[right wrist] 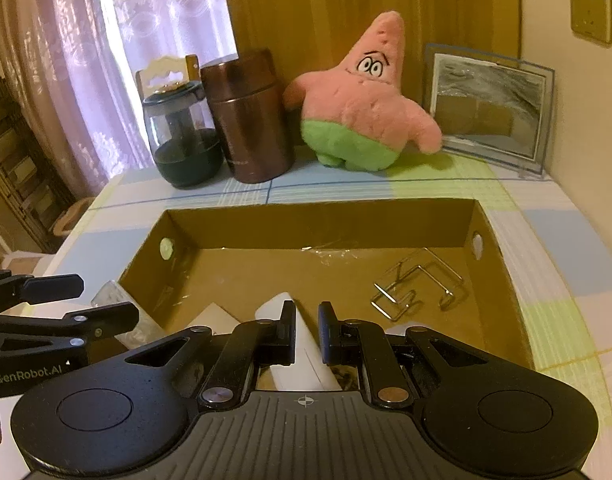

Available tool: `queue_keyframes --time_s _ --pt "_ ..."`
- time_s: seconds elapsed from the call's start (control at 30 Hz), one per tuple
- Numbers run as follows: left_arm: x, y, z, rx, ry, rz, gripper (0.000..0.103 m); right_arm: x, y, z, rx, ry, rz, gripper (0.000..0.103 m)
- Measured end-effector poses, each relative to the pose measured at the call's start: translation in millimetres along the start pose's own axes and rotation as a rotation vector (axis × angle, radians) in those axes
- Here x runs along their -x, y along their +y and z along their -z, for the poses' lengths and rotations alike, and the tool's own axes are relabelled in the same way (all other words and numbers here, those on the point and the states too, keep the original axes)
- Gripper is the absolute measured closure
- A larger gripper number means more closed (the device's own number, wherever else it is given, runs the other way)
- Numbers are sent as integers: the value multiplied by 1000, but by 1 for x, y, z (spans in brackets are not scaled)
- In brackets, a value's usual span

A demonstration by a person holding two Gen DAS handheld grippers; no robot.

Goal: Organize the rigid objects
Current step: 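Open the left tool over the box while the right tool releases the remote inside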

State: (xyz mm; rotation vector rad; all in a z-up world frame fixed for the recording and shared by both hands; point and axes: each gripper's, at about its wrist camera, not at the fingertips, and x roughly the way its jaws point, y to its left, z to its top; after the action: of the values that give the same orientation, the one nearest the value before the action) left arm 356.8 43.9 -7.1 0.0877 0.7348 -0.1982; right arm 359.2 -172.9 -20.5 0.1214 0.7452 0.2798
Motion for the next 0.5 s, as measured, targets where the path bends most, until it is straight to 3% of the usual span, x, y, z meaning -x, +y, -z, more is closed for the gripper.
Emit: queue_keyframes --time_s 0.37,0.43,0.5 --pt "40 -6 12 29 -19 -11 37 49 -4 17 -2 -14 4 92" --pt "50 -8 17 37 -19 -9 36 58 -2 24 7 -13 9 87" --pt "58 -11 22 41 -18 -10 35 68 -1 31 11 -17 13 70"
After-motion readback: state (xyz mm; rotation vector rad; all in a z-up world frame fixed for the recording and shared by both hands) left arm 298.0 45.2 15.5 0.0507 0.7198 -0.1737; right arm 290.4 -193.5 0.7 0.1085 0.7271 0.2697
